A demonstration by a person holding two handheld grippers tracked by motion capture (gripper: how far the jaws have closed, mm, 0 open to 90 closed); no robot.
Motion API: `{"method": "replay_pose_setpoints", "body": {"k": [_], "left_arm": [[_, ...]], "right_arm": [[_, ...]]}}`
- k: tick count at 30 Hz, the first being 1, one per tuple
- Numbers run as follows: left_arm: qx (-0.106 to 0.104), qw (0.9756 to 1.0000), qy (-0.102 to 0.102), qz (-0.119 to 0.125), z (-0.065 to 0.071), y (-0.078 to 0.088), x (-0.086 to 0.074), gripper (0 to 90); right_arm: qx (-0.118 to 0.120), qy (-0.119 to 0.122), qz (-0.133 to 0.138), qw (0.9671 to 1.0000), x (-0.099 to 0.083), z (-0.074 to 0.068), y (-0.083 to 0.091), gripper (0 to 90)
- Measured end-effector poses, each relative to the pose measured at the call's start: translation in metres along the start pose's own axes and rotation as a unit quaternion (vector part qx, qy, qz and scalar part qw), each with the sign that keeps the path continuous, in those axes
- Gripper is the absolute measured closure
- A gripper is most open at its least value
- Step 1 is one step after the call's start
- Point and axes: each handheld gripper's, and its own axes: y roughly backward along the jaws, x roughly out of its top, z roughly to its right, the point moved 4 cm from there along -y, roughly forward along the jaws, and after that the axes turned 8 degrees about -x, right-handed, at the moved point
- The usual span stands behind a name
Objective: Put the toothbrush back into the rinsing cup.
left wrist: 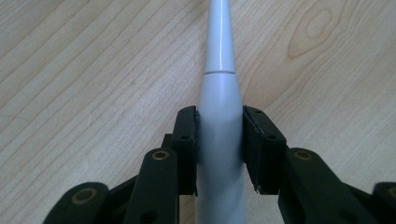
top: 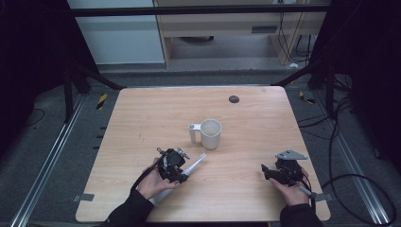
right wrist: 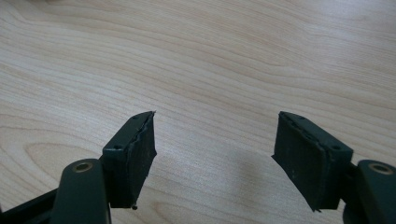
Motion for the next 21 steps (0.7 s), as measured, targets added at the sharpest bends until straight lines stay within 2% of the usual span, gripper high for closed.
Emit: {"method": "replay_pose_setpoints", "body": {"k": [6, 14, 19, 21], "left_arm": [[-0.002, 0.9999, -0.003, 0.015, 0.001, 0.01, -0.001, 66.8], [-0.002, 0.9988, -0.005, 0.049, 0.003, 0.027, 0.001, 66.8], [-0.003, 0.997, -0.011, 0.076, 0.004, 0.044, 0.003, 66.8], [-0.002, 0.9955, -0.011, 0.094, 0.005, 0.053, 0.003, 66.8]], "right_arm": [[-0.001, 0.001, 0.001, 1.0, 0.0, 0.001, 0.0, 29.3], [0.0, -0.001, 0.0, 1.0, 0.0, 0.0, 0.001, 29.3], [0.0, -0.001, 0.0, 1.0, 0.0, 0.0, 0.001, 29.3], [0.0, -0.001, 0.0, 1.0, 0.0, 0.0, 0.001, 29.3]]}}
